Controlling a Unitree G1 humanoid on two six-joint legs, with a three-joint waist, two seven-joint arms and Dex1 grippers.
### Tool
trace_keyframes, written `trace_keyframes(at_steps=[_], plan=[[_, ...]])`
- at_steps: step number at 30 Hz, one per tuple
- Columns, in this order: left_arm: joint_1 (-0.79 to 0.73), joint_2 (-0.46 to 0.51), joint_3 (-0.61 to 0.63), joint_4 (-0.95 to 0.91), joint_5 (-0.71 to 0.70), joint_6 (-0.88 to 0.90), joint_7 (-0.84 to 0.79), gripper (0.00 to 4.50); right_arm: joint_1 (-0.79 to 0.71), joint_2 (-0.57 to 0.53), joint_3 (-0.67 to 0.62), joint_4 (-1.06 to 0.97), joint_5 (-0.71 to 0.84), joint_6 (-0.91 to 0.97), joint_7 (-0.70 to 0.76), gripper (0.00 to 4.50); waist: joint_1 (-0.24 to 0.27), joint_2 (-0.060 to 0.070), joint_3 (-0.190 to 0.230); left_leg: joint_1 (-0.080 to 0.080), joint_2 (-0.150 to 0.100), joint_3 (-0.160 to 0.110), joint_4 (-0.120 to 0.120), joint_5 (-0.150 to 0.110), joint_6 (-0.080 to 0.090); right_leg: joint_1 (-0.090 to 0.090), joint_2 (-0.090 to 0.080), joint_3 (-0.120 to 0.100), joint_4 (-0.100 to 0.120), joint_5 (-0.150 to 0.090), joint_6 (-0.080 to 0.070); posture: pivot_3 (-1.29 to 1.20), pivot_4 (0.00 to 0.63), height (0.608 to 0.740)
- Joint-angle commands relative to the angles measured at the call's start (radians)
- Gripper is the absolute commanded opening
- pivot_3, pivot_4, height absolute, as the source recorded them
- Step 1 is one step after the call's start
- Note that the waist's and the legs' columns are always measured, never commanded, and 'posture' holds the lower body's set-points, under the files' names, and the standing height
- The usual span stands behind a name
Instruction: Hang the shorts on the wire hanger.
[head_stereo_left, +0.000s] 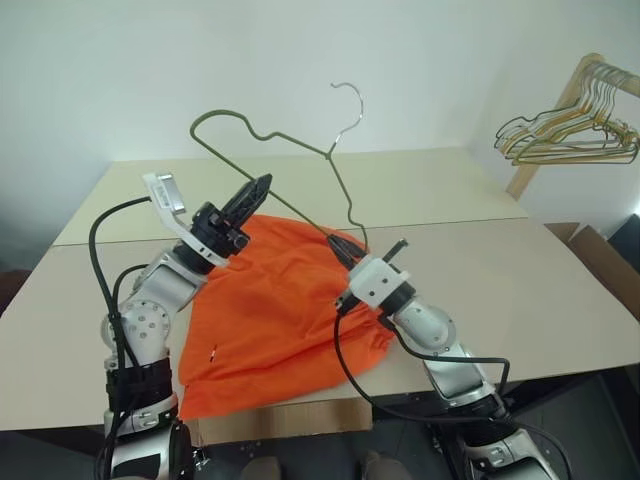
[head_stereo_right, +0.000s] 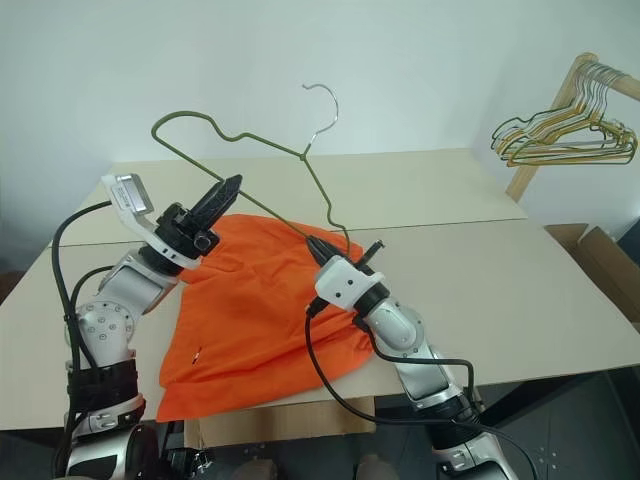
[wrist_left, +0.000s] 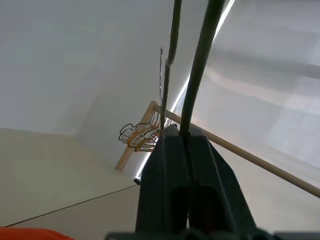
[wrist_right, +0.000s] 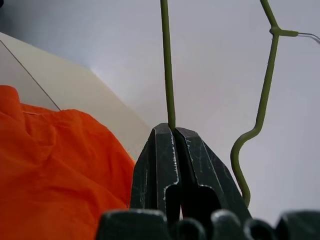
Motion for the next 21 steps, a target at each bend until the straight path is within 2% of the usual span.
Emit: trace_keyframes(at_steps=[1, 5, 9, 10, 11, 15, 18, 20, 21], plan=[[-0.013, 0.001, -0.013, -0.024, 0.016, -0.029, -0.015, 0.02, -0.027, 0.0, -0.027, -0.012, -0.015, -0.033, -0.021, 0.0, 0.0, 0.0, 0.0, 0.0, 0.0, 0.0, 0.0, 0.0, 0.0, 0.0, 0.0, 0.0, 0.0, 0.0, 0.0, 0.05, 0.0, 0.74], [-0.002, 0.007, -0.034, -0.023, 0.085, -0.076, -0.028, 0.0, -0.026, -0.013, -0.018, -0.016, -0.047, -0.045, -0.02, 1.1, 0.0, 0.0, 0.0, 0.0, 0.0, 0.0, 0.0, 0.0, 0.0, 0.0, 0.0, 0.0, 0.0, 0.0, 0.0, 0.05, 0.0, 0.74], [0.002, 0.013, -0.031, -0.024, 0.111, -0.11, -0.059, 0.0, -0.024, -0.018, -0.027, -0.012, -0.051, -0.072, -0.03, 2.48, -0.001, 0.0, 0.0, 0.0, 0.0, 0.0, 0.0, 0.0, 0.0, 0.0, 0.0, 0.0, 0.0, 0.0, 0.0, 0.05, 0.0, 0.74], [0.0, 0.015, -0.028, -0.023, 0.112, -0.112, -0.063, 0.0, -0.018, -0.019, -0.033, -0.019, -0.031, -0.061, -0.016, 2.83, 0.0, 0.0, 0.0, 0.0, 0.0, 0.0, 0.0, 0.0, 0.0, 0.0, 0.0, 0.0, 0.0, 0.0, 0.0, 0.06, 0.0, 0.74], [-0.002, 0.025, -0.024, -0.021, 0.114, -0.115, -0.08, 0.0, -0.005, -0.017, -0.054, -0.056, 0.075, 0.003, 0.044, 3.13, 0.0, 0.0, 0.0, 0.0, 0.0, 0.0, 0.0, 0.0, 0.0, 0.0, 0.0, 0.0, 0.0, 0.0, 0.0, 0.06, 0.0, 0.74], [-0.004, 0.065, -0.018, -0.013, 0.131, -0.131, -0.143, 0.0, 0.013, -0.039, -0.143, -0.166, 0.407, 0.205, 0.215, 3.13, 0.001, -0.001, 0.0, 0.0, 0.0, 0.0, 0.0, 0.0, 0.0, 0.001, 0.0, 0.0, 0.0, 0.0, 0.0, 0.06, 0.0, 0.74], [0.007, 0.142, 0.008, -0.007, 0.091, -0.115, -0.267, 0.0, -0.06, -0.173, -0.318, -0.209, 0.882, 0.599, 0.393, 3.13, 0.002, -0.001, 0.001, 0.0, 0.0, -0.001, 0.0, 0.0, 0.0, 0.001, 0.0, -0.001, -0.001, 0.0, 0.0, 0.07, 0.0, 0.74], [0.014, 0.172, 0.016, -0.006, 0.073, -0.111, -0.322, 0.0, -0.103, -0.24, -0.38, -0.197, 1.058, 0.769, 0.431, 3.13, 0.002, -0.001, 0.001, 0.001, 0.001, 0.0, 0.001, 0.0, 0.0, 0.002, 0.0, -0.001, -0.001, 0.0, 0.0, 0.06, 0.0, 0.74], [0.02, 0.186, 0.028, -0.007, 0.057, -0.108, -0.353, 0.0, -0.14, -0.312, -0.392, -0.172, 1.124, 0.886, 0.479, 3.13, 0.001, -0.001, 0.001, 0.002, 0.001, 0.0, 0.0, 0.0, 0.0, 0.003, 0.0, -0.001, -0.001, 0.0, 0.0, 0.06, 0.0, 0.74]])
